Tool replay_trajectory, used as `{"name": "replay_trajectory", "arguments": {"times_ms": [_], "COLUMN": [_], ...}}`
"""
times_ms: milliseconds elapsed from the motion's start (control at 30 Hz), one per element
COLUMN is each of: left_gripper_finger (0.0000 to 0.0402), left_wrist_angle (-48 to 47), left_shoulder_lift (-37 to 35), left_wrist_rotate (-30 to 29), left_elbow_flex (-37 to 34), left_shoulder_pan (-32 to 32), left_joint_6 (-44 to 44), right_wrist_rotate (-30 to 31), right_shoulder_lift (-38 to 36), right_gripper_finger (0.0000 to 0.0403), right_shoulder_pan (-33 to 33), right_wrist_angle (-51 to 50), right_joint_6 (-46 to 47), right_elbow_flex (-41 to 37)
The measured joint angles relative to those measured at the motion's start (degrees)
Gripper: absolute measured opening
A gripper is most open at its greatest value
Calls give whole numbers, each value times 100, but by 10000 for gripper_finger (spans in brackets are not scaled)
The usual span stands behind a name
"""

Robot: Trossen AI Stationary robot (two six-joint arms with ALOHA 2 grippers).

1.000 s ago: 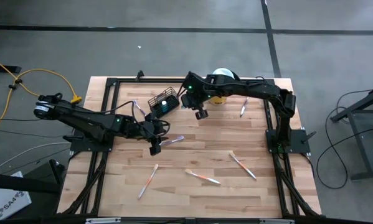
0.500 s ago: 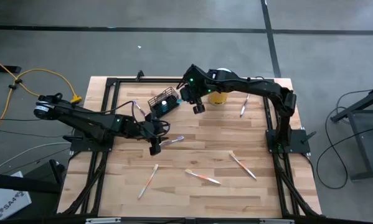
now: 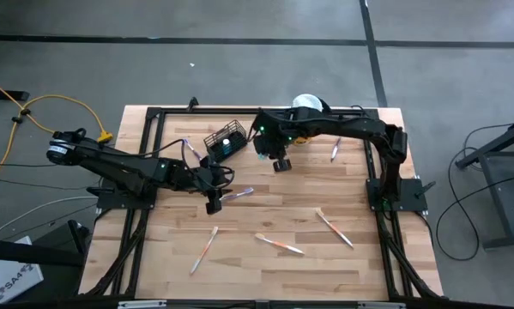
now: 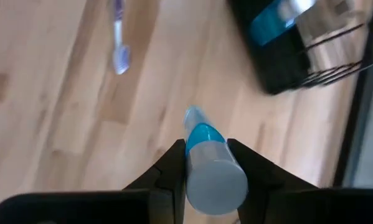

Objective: Pick & Place toothbrushing station
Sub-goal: Put the mouthwash into the middle section of the wire organizer

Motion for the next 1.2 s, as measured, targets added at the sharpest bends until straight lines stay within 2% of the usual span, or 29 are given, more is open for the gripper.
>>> {"name": "replay_trajectory", "arguments": {"times_ms": [267,433,800,1200], "left_gripper_finger": [142,142,142,142], "left_wrist_angle": [-1,-1,211,911], "left_shoulder_lift": [0,0,0,0], "left_wrist_rotate": [0,-2,-13,-4], "left_elbow_flex": [0,0,0,0], "left_shoulder_pan": [2,79,265,267], "left_joint_6": [-7,46,940,913], "right_wrist_rotate": [-462,-441,-410,-411], "right_shoulder_lift": [0,-122,-417,-431], "right_gripper_finger": [85,85,85,85], "right_shoulder_pan": [387,708,1233,1845], "right_wrist_angle": [-382,-382,-154,188], "right_joint_6": [672,740,1164,1538], "right_elbow_flex": [0,4,4,4]}}
